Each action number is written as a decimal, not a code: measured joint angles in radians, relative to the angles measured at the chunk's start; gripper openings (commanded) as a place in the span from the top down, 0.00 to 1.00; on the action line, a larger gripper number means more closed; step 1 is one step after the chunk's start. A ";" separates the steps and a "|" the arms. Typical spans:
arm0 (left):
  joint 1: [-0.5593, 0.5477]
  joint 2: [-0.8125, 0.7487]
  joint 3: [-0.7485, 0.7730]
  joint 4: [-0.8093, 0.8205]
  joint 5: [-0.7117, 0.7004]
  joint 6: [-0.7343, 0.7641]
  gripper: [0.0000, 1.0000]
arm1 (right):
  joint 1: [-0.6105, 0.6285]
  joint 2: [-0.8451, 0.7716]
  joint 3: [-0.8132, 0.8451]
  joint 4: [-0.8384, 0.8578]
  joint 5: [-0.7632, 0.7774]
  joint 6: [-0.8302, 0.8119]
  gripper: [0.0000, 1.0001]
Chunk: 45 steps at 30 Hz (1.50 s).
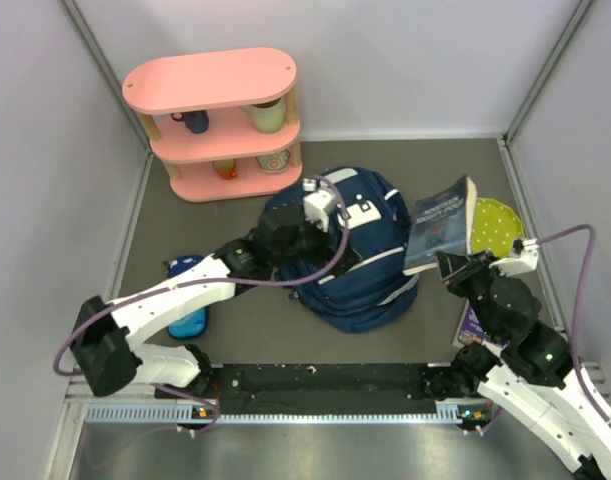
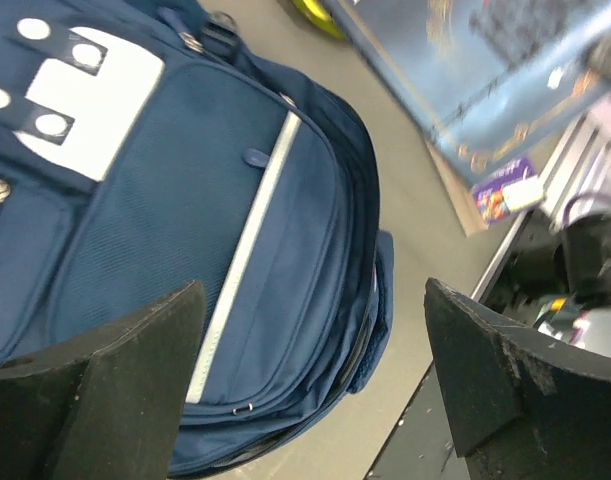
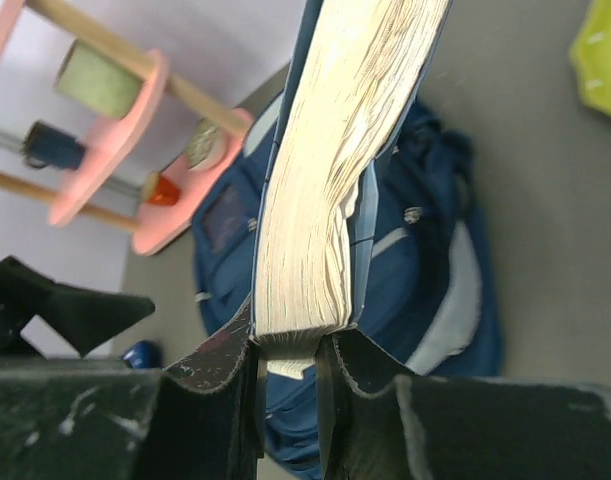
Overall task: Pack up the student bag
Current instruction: Place the book in the student bag.
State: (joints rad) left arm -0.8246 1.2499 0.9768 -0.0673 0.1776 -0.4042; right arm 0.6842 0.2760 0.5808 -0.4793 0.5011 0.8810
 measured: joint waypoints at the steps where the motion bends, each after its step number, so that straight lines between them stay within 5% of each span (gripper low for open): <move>1: -0.034 0.030 0.023 -0.016 -0.011 0.040 0.08 | 0.000 -0.009 0.027 -0.053 0.031 -0.011 1.00; 10: -0.237 0.275 0.117 -0.116 -0.181 0.277 0.12 | 0.000 -0.033 0.208 -0.299 0.216 -0.067 1.00; 21: -0.323 0.496 0.218 -0.143 -0.427 0.423 0.21 | 0.000 -0.062 0.237 -0.389 0.241 -0.066 1.00; 24: -0.328 0.531 0.220 -0.138 -0.509 0.435 0.33 | 0.000 -0.070 0.240 -0.397 0.243 -0.066 1.00; 26: -0.329 0.557 0.220 -0.129 -0.551 0.441 0.62 | 0.000 -0.072 0.240 -0.404 0.243 -0.066 1.00; 30: -0.347 0.584 0.226 -0.112 -0.598 0.457 0.99 | 0.000 -0.074 0.240 -0.411 0.243 -0.059 1.00; 45: -0.319 0.466 0.316 -0.188 -0.651 0.493 1.00 | 0.000 -0.159 0.240 -0.488 0.187 -0.001 1.00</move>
State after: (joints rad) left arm -1.1435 1.7157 1.2926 -0.2550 -0.4732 0.0891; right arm 0.6842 0.1165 0.8207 -0.9672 0.6884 0.8799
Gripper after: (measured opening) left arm 0.037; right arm 0.177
